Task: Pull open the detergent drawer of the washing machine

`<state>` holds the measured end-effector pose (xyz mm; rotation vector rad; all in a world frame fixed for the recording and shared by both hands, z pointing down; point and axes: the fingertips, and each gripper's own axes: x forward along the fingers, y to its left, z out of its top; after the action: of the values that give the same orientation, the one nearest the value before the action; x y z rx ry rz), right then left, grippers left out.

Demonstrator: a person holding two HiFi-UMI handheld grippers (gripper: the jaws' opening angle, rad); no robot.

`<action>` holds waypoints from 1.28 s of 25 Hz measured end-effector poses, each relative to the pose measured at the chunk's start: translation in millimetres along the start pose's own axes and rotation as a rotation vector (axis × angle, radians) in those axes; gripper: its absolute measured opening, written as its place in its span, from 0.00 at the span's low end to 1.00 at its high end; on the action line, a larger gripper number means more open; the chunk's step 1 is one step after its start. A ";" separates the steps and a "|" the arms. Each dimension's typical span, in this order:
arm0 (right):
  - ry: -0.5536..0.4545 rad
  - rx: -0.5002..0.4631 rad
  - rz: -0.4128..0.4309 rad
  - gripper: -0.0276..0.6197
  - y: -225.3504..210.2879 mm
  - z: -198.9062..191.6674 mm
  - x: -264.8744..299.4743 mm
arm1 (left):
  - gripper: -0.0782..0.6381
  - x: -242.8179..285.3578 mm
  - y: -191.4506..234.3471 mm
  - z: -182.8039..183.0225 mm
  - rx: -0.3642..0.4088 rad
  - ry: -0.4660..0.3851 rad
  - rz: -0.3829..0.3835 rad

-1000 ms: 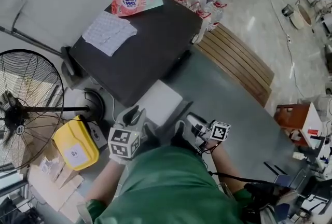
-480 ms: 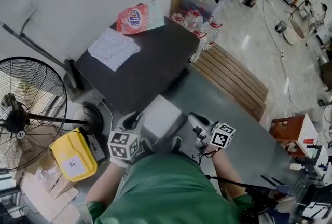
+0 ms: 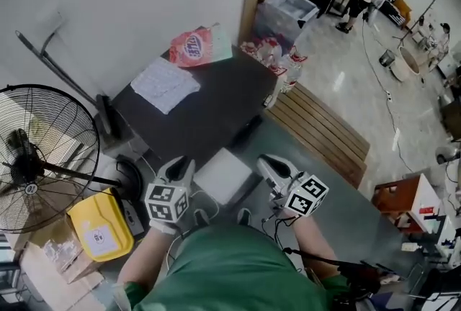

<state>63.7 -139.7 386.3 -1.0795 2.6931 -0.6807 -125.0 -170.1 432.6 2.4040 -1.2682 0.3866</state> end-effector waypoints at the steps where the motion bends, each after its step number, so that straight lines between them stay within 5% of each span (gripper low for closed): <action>1: -0.008 -0.022 0.001 0.07 3.8 7.6 2.5 | 0.21 -0.9 2.1 6.8 0.002 -0.014 0.005; 6: -0.013 -0.171 -0.031 0.07 16.1 43.0 14.9 | 0.21 -3.3 2.0 47.0 0.027 -0.092 0.010; 12: -0.002 -0.309 -0.197 0.07 16.5 71.3 17.6 | 0.21 -4.4 -16.3 88.2 0.055 -0.171 -0.020; 17: -0.016 -0.390 -0.188 0.07 31.6 81.7 18.0 | 0.20 -6.2 -25.1 107.3 0.107 -0.197 -0.035; 22: 0.097 -0.812 -0.272 0.07 28.9 77.2 18.4 | 0.20 -4.4 -35.4 120.8 0.168 -0.216 -0.037; 24: 0.135 -0.897 -0.289 0.07 23.2 72.0 20.7 | 0.20 -0.3 -38.9 116.8 0.193 -0.201 -0.042; 29: 0.024 -0.614 -0.275 0.07 14.0 80.4 18.5 | 0.20 8.6 -39.1 106.1 0.184 -0.171 -0.050; 32: -0.004 -0.546 -0.297 0.07 9.2 81.2 18.5 | 0.20 11.4 -37.3 105.4 0.182 -0.168 -0.048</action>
<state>69.8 -175.2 310.6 -1.6161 2.8133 0.0457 -81.4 -208.0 336.2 2.6635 -1.2921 0.3033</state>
